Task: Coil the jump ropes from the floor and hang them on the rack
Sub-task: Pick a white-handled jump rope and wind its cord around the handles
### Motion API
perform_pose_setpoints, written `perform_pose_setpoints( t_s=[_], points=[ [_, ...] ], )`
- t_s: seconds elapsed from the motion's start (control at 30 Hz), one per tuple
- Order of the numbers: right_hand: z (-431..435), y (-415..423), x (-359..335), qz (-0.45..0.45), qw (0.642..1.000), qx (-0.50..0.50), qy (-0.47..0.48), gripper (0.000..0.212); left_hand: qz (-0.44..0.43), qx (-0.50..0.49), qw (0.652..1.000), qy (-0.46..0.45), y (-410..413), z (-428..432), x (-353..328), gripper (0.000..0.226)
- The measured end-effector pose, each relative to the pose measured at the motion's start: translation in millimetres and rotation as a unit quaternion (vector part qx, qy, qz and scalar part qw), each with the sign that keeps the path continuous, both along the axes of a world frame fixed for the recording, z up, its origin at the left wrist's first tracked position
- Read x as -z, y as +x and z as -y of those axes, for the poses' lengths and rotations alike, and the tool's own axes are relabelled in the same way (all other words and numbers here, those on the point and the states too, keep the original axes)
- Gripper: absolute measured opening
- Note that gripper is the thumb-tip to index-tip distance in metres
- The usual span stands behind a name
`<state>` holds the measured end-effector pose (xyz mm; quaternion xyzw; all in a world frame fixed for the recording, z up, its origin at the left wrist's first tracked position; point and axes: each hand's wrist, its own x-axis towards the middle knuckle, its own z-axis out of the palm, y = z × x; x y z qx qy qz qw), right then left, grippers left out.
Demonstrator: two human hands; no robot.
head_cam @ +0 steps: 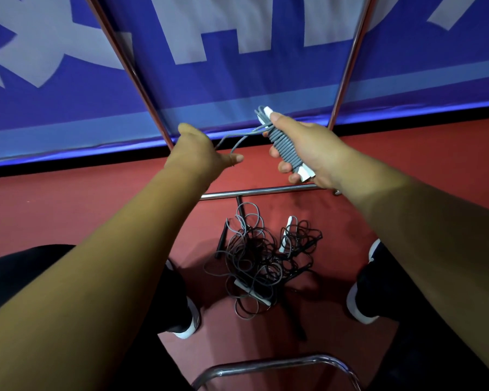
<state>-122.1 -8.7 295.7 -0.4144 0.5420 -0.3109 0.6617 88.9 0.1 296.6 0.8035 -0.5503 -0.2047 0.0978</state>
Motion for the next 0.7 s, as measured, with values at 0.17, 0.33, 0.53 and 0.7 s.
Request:
perform_pose_setpoints(
  t_s=[0.17, 0.33, 0.53, 0.7],
  points=[
    [-4.4, 1.1, -1.5, -0.005, 0.999, -0.036, 0.004, 0.048, 0.062, 0.147, 0.987, -0.019, 4.6, 1.7, 2.6, 0.061],
    [-1.4, 0.3, 0.0, -0.023, 1.0, -0.015, -0.009, 0.043, 0.1, 0.209, 0.97, -0.077, 2.7, 6.0, 7.0, 0.046],
    [5.4, -6.5, 8.4, -0.062, 0.997, 0.033, -0.016, 0.047, 0.132, 0.255, 0.933, -0.217, 7.4, 6.7, 9.1, 0.05],
    [8.5, -7.8, 10.2, -0.066, 0.997, 0.039, -0.016, 0.053, -0.189, 0.138, 0.962, -0.138, -15.7, 0.9, -12.6, 0.025]
  ],
)
